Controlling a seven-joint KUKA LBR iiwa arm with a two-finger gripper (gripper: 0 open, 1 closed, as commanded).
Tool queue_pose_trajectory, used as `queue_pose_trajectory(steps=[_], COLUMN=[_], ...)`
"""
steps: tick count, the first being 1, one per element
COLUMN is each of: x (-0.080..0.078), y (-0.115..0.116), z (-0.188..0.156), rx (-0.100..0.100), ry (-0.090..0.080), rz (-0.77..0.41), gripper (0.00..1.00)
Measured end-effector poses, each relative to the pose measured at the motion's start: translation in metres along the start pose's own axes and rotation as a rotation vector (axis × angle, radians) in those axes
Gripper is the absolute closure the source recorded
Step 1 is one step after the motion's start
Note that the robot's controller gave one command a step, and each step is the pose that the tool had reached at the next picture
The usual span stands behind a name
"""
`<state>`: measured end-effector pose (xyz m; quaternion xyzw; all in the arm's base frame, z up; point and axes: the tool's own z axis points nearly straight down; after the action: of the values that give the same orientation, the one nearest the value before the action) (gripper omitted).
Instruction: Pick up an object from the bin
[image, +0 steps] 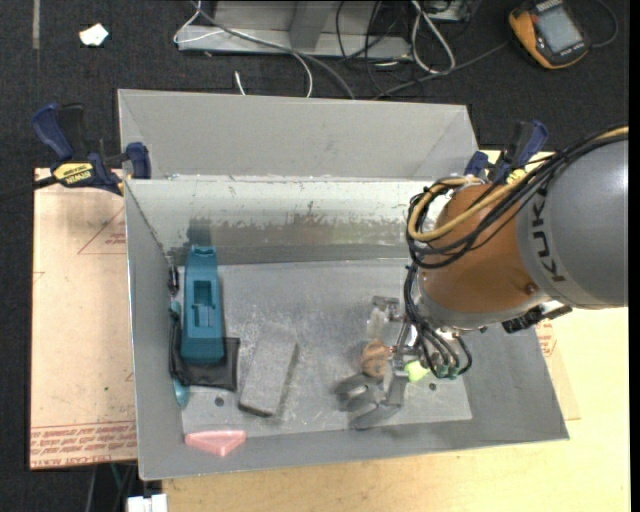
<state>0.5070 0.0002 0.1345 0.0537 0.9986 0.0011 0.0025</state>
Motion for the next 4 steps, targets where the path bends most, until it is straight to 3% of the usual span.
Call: queue_pose_trajectory(steps=[1, 2, 3, 4], x=[0.001, 0.01, 0.013, 0.003], y=[-0.002, -0.01, -0.007, -0.018], z=[0.033, 0.043, 0.055, 0.064], rx=[-0.001, -0.001, -0.003, -0.003], ry=[0.001, 0.0, -0.001, 0.0], rz=[-0.092, -0.296, -0.056, -0.061], gripper=[0.0, 0.0, 0.0, 1.0])
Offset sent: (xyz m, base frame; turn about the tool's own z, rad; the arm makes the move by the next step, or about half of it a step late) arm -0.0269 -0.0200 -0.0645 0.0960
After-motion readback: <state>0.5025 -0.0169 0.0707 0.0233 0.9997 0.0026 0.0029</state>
